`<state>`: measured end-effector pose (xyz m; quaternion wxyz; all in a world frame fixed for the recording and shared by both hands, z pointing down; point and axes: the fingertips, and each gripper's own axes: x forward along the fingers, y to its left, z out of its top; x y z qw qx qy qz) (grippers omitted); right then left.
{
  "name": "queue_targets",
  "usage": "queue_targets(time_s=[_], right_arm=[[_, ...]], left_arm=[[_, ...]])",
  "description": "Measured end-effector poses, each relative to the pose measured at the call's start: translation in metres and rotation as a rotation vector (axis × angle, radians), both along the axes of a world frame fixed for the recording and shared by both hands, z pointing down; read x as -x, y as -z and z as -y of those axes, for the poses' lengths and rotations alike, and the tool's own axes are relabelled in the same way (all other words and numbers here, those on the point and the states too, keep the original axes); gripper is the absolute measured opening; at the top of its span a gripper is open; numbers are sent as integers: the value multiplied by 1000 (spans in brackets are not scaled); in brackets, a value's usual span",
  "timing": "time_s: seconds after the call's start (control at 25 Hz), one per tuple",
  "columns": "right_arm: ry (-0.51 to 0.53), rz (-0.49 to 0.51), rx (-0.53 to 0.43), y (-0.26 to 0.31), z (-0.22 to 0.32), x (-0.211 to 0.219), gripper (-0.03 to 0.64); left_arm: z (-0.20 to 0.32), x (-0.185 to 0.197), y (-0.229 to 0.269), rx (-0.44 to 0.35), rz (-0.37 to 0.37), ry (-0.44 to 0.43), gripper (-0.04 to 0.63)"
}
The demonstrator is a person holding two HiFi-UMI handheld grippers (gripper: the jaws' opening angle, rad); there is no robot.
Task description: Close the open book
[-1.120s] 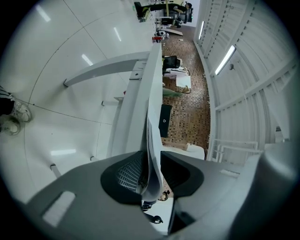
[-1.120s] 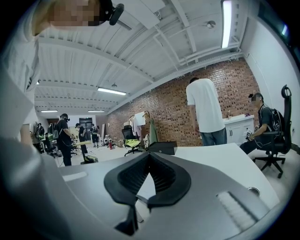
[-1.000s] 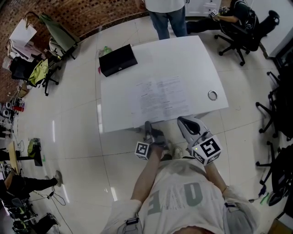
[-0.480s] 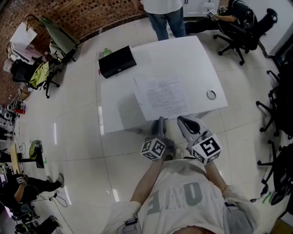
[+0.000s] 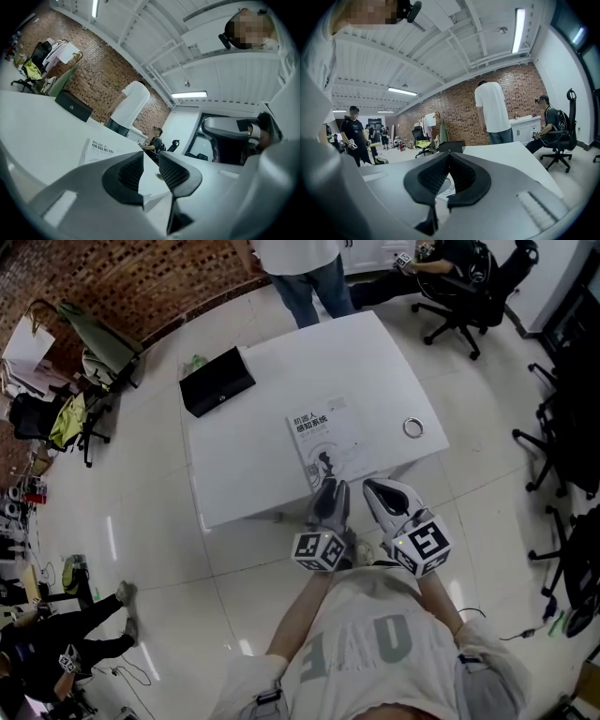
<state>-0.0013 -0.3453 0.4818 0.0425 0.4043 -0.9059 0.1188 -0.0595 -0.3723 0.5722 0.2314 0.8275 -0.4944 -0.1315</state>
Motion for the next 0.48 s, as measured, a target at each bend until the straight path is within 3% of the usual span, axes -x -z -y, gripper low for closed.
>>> queue_targets(time_s=[0.2, 0.28, 0.36, 0.48], right_arm=[[6, 8, -8, 2, 3, 0, 3], [10, 14, -11, 3, 6, 2, 3], [1, 31, -8, 4, 11, 2, 3], [-14, 88, 6, 3, 17, 3, 3]], left_arm=[[7, 28, 34, -78, 47, 113, 75], [9, 51, 49, -92, 112, 194, 0], [6, 71, 71, -143, 182, 241, 0], [0, 88, 113, -258, 324, 247, 2]])
